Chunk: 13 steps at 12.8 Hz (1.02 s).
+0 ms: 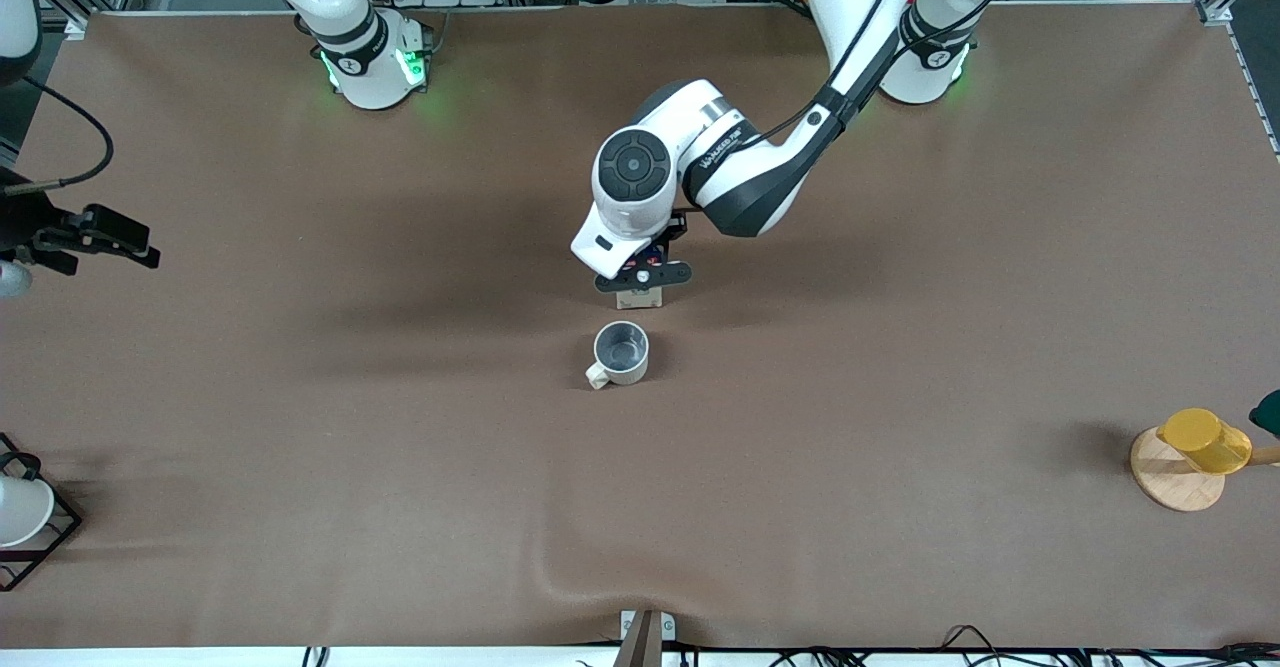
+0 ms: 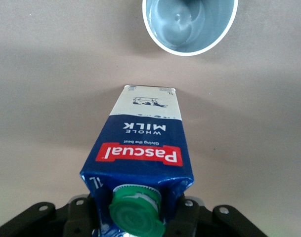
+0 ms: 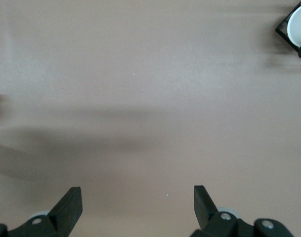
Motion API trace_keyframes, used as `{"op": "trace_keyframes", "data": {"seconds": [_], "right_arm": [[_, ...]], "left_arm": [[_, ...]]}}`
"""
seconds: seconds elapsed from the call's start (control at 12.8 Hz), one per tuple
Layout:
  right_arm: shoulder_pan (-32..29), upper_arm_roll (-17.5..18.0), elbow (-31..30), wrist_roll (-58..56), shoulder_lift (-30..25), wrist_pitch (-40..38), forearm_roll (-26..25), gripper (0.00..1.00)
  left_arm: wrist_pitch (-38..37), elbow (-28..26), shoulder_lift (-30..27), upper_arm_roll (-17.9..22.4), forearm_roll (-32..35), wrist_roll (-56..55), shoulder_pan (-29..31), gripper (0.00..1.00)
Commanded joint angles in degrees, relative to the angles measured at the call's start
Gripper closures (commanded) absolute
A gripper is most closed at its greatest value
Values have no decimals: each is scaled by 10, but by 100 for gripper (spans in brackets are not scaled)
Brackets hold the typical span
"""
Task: Place milk next to cup
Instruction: 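Move the milk carton beside the mug with the left gripper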
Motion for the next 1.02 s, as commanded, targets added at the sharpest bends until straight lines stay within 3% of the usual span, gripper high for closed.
{"op": "trace_keyframes", "data": {"seconds": [0.0, 0.94], "right_arm": [[-5, 5, 20, 15, -9, -52, -3, 0], [-5, 5, 76, 57, -13, -98, -9, 0]], "left_arm": [[-6, 17, 13, 9, 13, 9, -7, 46], [16, 19, 12, 17, 12, 15, -5, 46]]}}
